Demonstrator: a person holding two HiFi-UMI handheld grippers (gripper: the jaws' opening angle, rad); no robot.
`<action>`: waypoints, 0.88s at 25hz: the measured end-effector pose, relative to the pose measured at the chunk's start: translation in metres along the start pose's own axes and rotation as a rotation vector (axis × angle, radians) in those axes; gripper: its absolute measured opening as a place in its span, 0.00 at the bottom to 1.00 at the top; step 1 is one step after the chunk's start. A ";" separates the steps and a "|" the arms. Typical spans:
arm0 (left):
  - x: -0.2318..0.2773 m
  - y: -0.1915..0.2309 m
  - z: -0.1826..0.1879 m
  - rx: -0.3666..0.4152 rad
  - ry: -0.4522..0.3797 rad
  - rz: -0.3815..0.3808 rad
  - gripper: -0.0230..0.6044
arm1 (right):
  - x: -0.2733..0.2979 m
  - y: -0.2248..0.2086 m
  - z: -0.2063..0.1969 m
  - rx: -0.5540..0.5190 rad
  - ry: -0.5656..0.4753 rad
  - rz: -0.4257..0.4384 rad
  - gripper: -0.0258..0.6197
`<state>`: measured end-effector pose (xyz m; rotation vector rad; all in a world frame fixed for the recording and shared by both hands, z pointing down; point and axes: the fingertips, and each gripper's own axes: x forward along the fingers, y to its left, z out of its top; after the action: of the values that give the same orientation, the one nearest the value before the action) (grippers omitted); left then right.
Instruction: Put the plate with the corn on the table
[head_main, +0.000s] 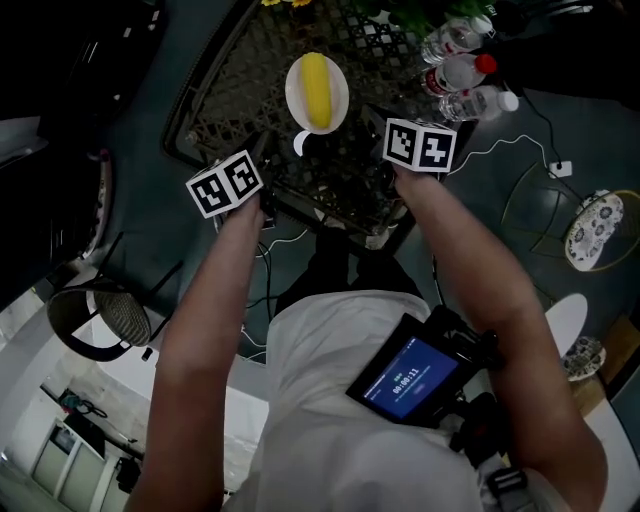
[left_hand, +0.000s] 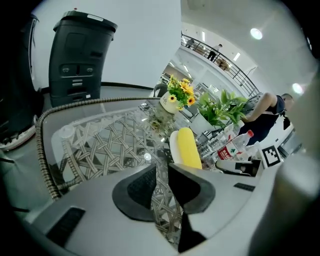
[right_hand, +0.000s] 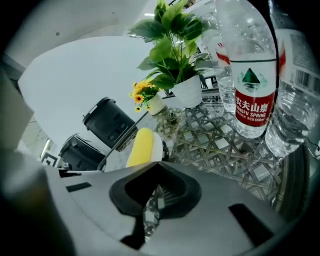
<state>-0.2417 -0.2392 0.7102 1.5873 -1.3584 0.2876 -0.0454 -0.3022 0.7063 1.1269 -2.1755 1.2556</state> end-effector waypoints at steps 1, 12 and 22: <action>-0.005 -0.002 -0.002 0.004 -0.013 -0.001 0.16 | -0.004 0.002 -0.003 -0.005 0.000 0.015 0.05; -0.065 -0.064 -0.031 0.100 -0.124 -0.060 0.05 | -0.068 0.028 -0.031 -0.073 -0.021 0.114 0.05; -0.115 -0.130 -0.074 0.182 -0.170 -0.193 0.05 | -0.137 0.057 -0.050 -0.127 -0.042 0.215 0.05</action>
<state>-0.1410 -0.1253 0.5979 1.9172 -1.3235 0.1645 -0.0113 -0.1823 0.6118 0.8962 -2.4225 1.1673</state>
